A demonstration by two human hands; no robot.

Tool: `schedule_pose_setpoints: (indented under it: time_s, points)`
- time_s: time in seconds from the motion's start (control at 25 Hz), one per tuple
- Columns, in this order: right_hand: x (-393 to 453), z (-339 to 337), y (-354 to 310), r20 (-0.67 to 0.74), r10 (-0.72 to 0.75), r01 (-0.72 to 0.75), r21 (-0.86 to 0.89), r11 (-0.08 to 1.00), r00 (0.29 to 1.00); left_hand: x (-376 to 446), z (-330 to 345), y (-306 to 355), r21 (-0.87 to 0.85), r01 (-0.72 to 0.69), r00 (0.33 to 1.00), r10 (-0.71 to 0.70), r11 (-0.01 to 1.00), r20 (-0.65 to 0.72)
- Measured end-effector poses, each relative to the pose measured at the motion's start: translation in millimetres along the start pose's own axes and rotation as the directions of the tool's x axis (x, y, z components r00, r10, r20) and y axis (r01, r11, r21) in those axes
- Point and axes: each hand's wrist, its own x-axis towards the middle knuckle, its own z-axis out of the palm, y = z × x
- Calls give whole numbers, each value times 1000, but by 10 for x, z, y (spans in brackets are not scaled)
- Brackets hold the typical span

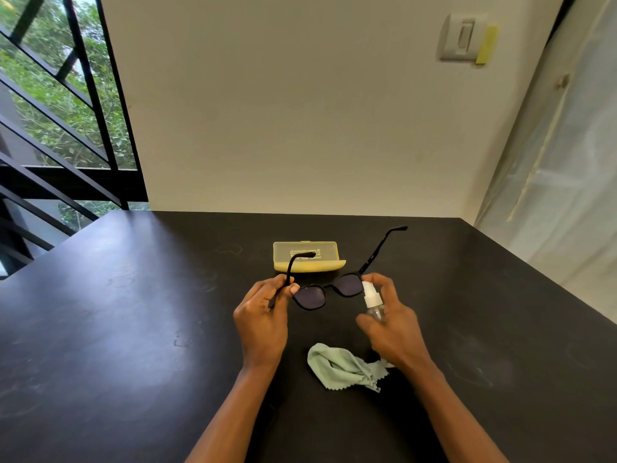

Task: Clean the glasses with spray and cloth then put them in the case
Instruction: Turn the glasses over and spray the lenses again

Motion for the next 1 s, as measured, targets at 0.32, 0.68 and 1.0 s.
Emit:
schedule_pose_setpoints:
  time_s: [0.32,0.68,1.0]
  points:
    - [-66,200,-165,183,-110,100,67,993,977,-28,17,14,-6,-19,1000,19,1000,24]
    - [-58,256,-185,153,-116,111,42,993,981,-34,24,13,-14,-19,999,20,1000,34]
    - [14,17,40,-45,5,-11,-133,991,999,-17,19,21,-28,-17,1000,17,999,16]
